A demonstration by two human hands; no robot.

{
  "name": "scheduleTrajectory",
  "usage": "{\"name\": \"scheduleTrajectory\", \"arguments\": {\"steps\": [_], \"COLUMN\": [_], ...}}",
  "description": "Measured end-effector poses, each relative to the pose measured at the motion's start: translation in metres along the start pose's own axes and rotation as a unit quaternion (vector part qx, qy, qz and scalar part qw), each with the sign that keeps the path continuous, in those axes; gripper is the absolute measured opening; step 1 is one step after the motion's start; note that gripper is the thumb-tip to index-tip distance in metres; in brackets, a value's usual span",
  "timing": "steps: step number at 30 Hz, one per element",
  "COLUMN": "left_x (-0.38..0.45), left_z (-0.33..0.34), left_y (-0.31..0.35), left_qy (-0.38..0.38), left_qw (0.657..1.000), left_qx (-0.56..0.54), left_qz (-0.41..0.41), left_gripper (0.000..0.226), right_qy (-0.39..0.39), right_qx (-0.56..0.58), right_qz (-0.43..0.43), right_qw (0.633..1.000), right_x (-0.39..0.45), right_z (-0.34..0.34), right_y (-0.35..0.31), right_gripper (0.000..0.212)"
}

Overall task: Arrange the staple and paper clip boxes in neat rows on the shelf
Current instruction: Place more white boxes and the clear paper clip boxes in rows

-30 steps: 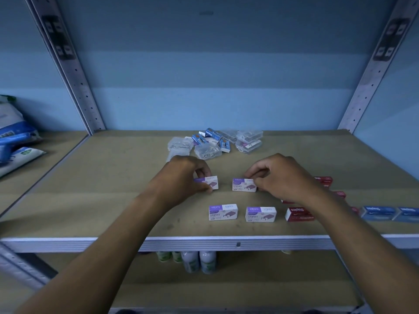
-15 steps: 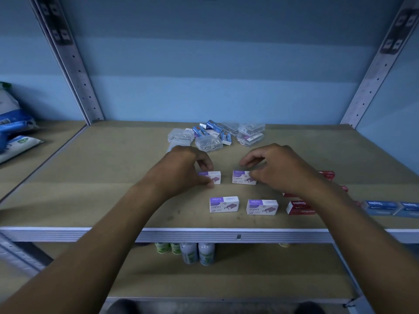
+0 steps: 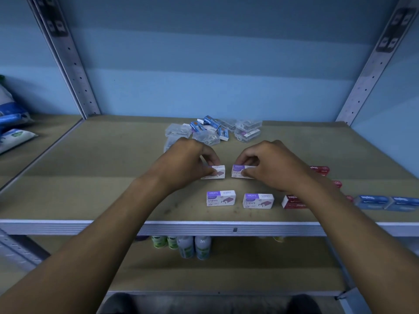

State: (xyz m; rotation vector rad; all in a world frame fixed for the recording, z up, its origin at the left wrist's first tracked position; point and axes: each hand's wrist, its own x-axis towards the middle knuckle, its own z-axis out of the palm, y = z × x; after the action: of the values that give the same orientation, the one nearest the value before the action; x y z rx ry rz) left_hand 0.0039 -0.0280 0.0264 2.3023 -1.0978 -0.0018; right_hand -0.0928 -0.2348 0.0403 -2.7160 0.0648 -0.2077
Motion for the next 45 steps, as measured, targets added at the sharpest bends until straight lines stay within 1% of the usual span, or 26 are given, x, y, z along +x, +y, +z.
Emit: {"name": "scheduleTrajectory", "arguments": {"steps": [3, 9, 18, 23, 30, 32, 36, 38, 41, 43, 45], "left_x": [0.0, -0.003, -0.002, -0.001, -0.002, -0.003, -0.001, 0.002, 0.007, 0.014, 0.022], "left_z": [0.001, 0.001, 0.006, 0.01, 0.011, 0.01, 0.004, 0.001, -0.001, -0.003, -0.005], "left_y": [0.007, 0.02, 0.023, 0.022, 0.022, 0.023, 0.019, 0.012, -0.005, -0.018, -0.028], "left_qy": [0.002, -0.01, -0.03, -0.045, -0.046, -0.045, -0.017, 0.026, 0.103, 0.113, 0.102], "left_qw": [1.0, 1.0, 0.999, 0.998, 0.998, 0.999, 1.0, 1.0, 0.99, 0.985, 0.98], "left_qx": [-0.012, -0.006, 0.008, 0.019, 0.003, -0.005, -0.015, 0.014, 0.086, 0.105, 0.134], "left_qz": [0.008, 0.026, 0.037, 0.043, 0.031, 0.025, 0.0, -0.009, -0.033, -0.074, -0.104], "left_gripper": [0.015, 0.014, 0.014, 0.015, 0.015, 0.018, 0.031, 0.034, 0.043, 0.053, 0.058], "right_qy": [0.001, -0.021, -0.055, -0.051, -0.056, -0.051, 0.001, 0.036, 0.072, 0.074, 0.055], "right_qx": [0.003, -0.014, -0.036, -0.037, -0.04, -0.049, -0.038, -0.033, -0.027, -0.033, -0.047], "right_qz": [0.004, -0.003, -0.011, -0.011, -0.004, -0.008, -0.025, -0.032, -0.019, 0.004, 0.038], "right_qw": [1.0, 1.0, 0.998, 0.998, 0.998, 0.997, 0.999, 0.998, 0.997, 0.997, 0.997], "right_x": [-0.007, -0.019, -0.021, -0.021, -0.021, -0.023, -0.026, -0.024, -0.014, -0.001, 0.021], "right_z": [-0.008, -0.019, -0.015, -0.015, -0.015, -0.016, -0.02, -0.019, -0.017, -0.016, -0.016], "right_y": [0.002, 0.004, 0.012, 0.016, 0.018, 0.016, 0.017, 0.02, 0.027, 0.031, 0.037], "right_gripper": [0.019, 0.017, 0.018, 0.019, 0.02, 0.024, 0.033, 0.038, 0.05, 0.055, 0.058]}}
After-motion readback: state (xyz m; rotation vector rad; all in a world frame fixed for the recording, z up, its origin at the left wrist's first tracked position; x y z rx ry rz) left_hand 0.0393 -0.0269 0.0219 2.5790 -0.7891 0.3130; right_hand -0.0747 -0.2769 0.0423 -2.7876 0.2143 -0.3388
